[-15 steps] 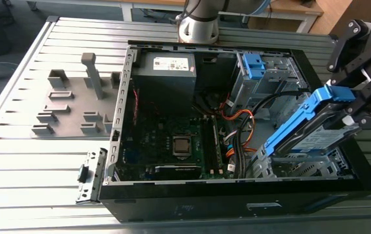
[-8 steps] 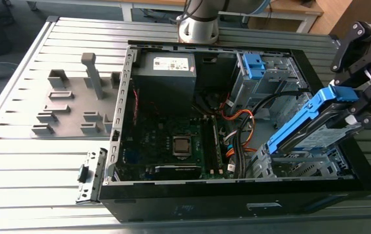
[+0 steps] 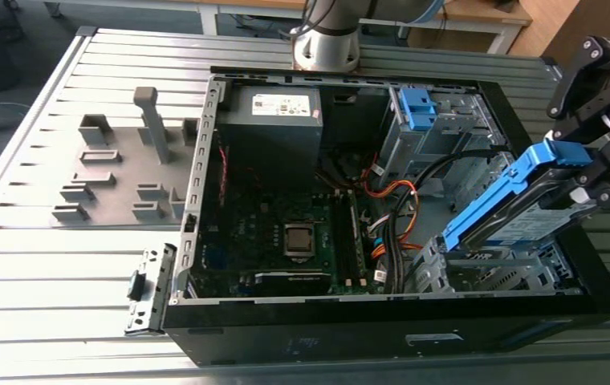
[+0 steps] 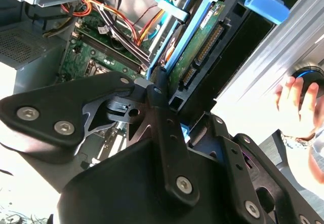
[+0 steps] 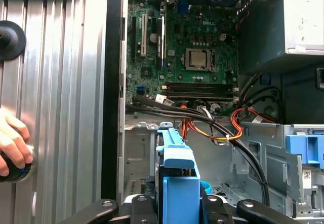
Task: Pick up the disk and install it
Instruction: 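Pick up the disk, then insert the disk into the insertion slot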
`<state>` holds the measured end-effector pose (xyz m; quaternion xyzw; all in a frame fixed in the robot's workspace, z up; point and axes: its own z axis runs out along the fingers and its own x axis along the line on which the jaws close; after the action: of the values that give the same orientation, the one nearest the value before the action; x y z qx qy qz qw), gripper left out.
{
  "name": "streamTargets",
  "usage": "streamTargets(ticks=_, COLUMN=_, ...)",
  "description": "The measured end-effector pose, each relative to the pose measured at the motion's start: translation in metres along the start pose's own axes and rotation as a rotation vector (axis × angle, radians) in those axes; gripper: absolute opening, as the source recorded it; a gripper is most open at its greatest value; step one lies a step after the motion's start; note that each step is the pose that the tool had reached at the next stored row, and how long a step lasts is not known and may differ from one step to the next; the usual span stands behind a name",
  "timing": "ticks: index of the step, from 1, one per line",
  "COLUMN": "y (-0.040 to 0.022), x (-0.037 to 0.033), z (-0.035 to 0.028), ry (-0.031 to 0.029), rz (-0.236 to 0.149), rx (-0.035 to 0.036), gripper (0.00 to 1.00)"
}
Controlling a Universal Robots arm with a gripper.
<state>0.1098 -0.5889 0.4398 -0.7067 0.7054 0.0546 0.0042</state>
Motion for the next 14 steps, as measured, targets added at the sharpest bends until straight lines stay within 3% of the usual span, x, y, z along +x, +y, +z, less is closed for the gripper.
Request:
streamTargets(ticks=4, y=-0.0036, x=-0.0001, z=-0.0002, ry=-0.0002, rz=0.001, rx=-0.0004, gripper=0.36)
streamTargets(ticks=14, y=-0.0026, x=0.0001, z=0.0006, ry=-0.0005, rz=0.002, rx=-0.0003, gripper=0.36)
